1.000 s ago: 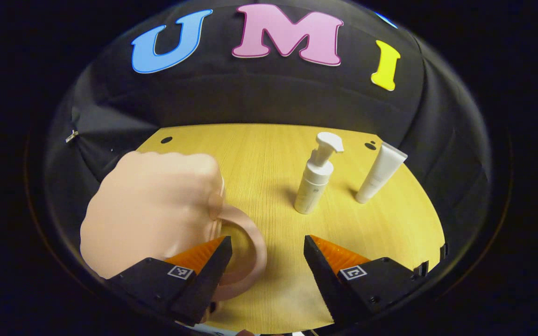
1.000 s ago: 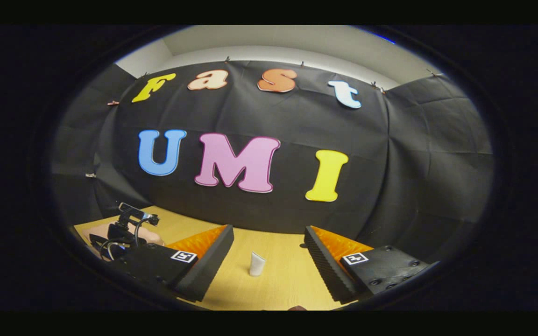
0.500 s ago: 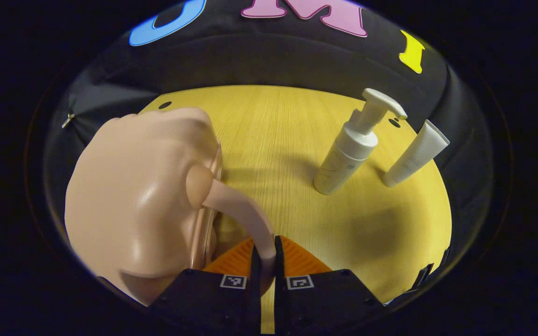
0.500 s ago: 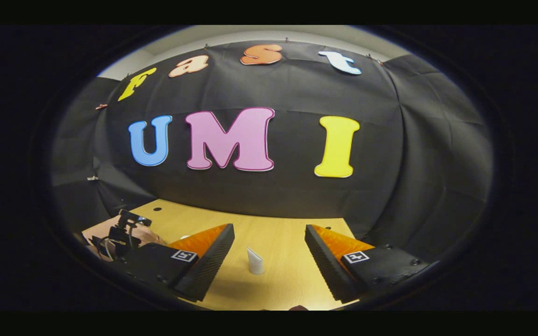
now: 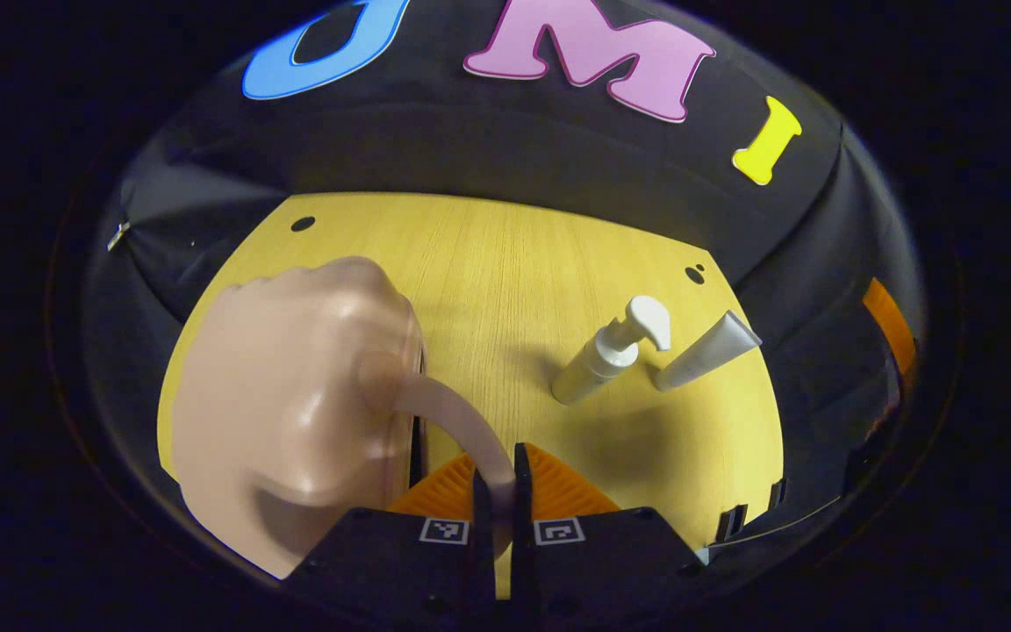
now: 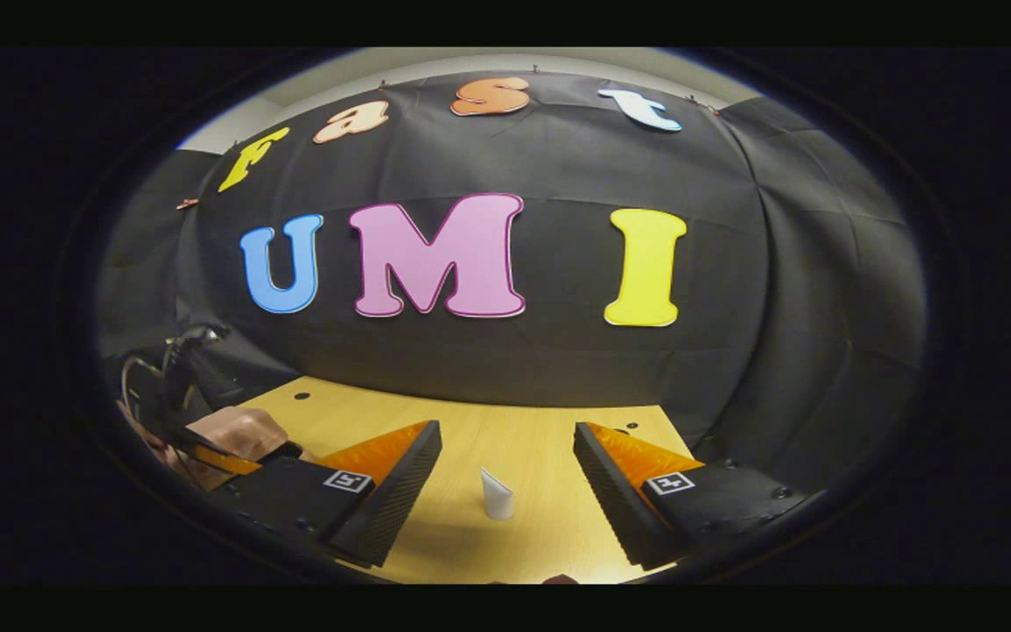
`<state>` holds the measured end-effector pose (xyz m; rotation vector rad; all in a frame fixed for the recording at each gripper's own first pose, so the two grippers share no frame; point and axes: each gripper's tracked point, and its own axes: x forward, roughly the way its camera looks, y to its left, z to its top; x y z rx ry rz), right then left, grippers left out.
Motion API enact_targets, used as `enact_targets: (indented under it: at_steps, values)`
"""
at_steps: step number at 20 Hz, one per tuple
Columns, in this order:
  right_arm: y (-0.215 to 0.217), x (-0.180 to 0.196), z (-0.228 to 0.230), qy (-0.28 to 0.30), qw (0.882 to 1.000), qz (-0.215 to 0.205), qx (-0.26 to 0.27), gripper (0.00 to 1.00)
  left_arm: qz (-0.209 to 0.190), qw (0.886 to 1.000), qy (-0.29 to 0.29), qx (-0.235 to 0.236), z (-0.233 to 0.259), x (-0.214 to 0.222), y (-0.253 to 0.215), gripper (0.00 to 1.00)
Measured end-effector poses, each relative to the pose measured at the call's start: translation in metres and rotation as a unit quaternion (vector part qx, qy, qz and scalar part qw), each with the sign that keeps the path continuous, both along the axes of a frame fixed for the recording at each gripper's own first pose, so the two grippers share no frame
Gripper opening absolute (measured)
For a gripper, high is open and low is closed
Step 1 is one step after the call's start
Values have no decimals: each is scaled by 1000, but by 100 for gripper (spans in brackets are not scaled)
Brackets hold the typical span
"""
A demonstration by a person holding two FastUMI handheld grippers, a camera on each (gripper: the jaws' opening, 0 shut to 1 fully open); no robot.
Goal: First open the suitcase, pack the skin care products into it, and then close the suitcase.
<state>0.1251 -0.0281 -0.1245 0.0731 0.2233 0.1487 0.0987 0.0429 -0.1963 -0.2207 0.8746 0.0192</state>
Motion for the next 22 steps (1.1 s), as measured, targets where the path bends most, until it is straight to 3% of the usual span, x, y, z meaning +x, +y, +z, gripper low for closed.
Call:
enact_targets:
  at_steps: [6,11,18,20,22]
  values:
    - [37,-8,26,-20,1000,-6,-2,97,33,997,-61,-34,98,-35,108,12]
    - [79,-12,44,-31,1000,2,-2,96,80,992,-84,46,122,-71,255,12]
    - [127,-28,46,-7,1000,10,2,96,150,979,-35,134,52,-85,463,12]
    - [131,-32,47,-2,1000,2,-6,96,165,979,-20,120,19,-86,504,7]
    - [134,-37,44,12,1000,-7,-12,96,182,979,2,87,-24,-92,530,11]
